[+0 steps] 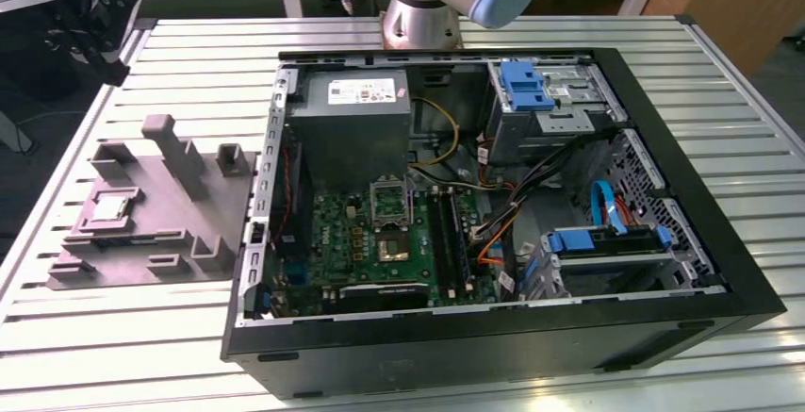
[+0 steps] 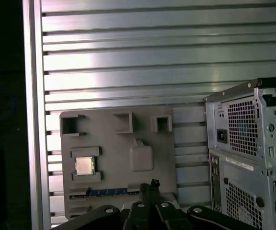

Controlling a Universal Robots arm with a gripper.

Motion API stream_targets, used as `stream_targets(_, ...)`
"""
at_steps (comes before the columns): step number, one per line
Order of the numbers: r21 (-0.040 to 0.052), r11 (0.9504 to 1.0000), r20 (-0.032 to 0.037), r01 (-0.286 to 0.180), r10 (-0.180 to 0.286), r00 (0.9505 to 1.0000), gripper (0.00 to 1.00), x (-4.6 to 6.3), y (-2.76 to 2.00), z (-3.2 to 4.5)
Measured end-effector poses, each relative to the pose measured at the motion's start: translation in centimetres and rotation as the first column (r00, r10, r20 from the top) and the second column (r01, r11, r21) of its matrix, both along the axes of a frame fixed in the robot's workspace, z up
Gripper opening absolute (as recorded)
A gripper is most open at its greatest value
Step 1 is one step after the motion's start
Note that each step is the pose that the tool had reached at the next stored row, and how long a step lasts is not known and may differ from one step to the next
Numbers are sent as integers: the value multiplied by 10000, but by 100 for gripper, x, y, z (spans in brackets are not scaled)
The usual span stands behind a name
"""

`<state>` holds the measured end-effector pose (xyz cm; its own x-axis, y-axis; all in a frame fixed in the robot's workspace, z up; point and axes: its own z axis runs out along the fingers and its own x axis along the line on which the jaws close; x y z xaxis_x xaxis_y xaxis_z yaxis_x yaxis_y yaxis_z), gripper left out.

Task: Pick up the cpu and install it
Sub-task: 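Reach for the cpu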

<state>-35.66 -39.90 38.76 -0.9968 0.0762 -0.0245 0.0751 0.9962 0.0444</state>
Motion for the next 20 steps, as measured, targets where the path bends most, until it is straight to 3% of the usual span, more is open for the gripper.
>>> stream_targets(20,0,10000,0,1,-1,10000,11,-92,0,-2)
